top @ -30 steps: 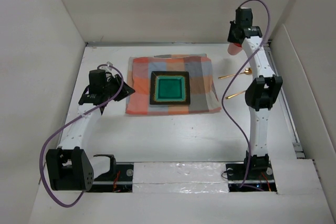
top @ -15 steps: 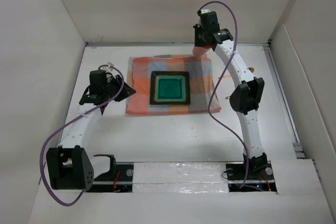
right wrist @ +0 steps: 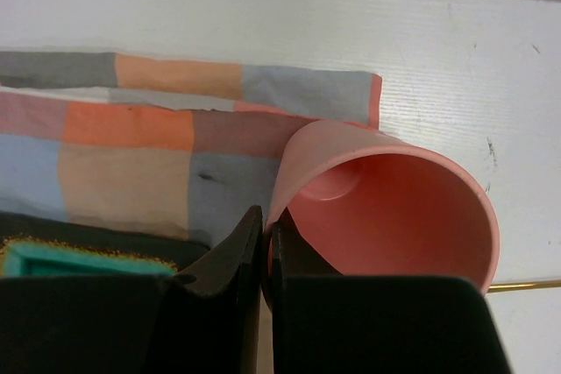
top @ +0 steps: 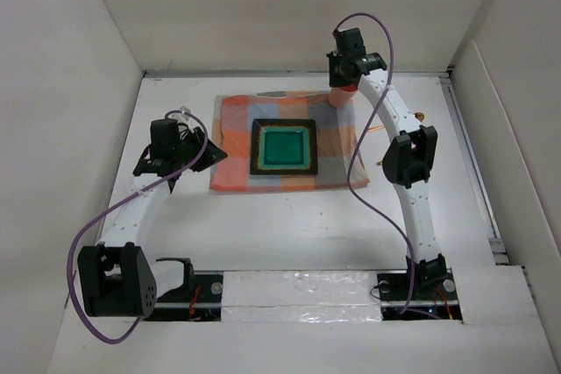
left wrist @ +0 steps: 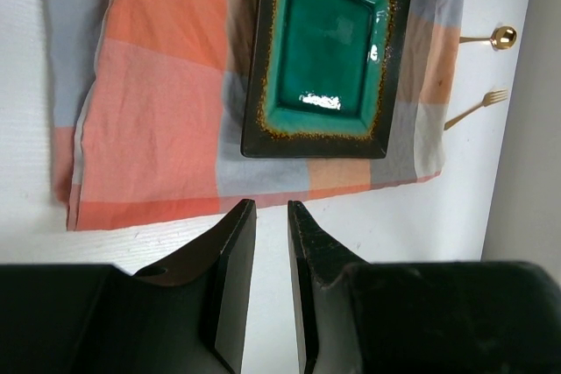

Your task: Set the dinner table for one person

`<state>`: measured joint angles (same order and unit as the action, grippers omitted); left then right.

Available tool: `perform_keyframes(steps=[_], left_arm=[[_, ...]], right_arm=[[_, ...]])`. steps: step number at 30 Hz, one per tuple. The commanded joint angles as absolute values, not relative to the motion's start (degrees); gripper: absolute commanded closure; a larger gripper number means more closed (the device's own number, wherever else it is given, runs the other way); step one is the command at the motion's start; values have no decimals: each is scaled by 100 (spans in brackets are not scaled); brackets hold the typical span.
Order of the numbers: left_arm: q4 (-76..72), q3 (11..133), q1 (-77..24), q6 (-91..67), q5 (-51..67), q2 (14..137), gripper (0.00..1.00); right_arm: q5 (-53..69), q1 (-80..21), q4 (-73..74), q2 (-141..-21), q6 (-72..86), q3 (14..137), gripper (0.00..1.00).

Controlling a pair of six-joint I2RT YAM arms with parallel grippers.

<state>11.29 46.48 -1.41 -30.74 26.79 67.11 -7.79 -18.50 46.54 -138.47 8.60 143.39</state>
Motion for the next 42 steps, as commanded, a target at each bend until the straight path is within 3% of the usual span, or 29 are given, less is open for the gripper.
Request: perform_keyframes(steps=[1,21,24,25,28,37,42], left_arm=[[932,4623,-141,-3085,2769,6653,81],[888,4553,-141,-3103,2733,6680,81],[879,4553,-141,-3111,2725,6671,80],[896,4544,-141,-3120,2699,6680,80],[958,4561,-141,-3111,2575,6671,80],[896,4553,-141,-3146,2637,6697,75],[870,4570,-141,-3138,2716,6776,73]], right_arm=[[-888,-1898,4597,-13729,818,14344,100],[-888,-1951,4957,-14098,729,14432,100],[-931,-1951,4913,-14054,729,14432,85],[-940,-1951,4870,-14002,738,14432,76],[-967,-1951,4755,-13887,747,14449,64],[-730,-1829,4606,-13316,975,14564,47],[-422,-1539,4281,-12561,1309,13872,37]])
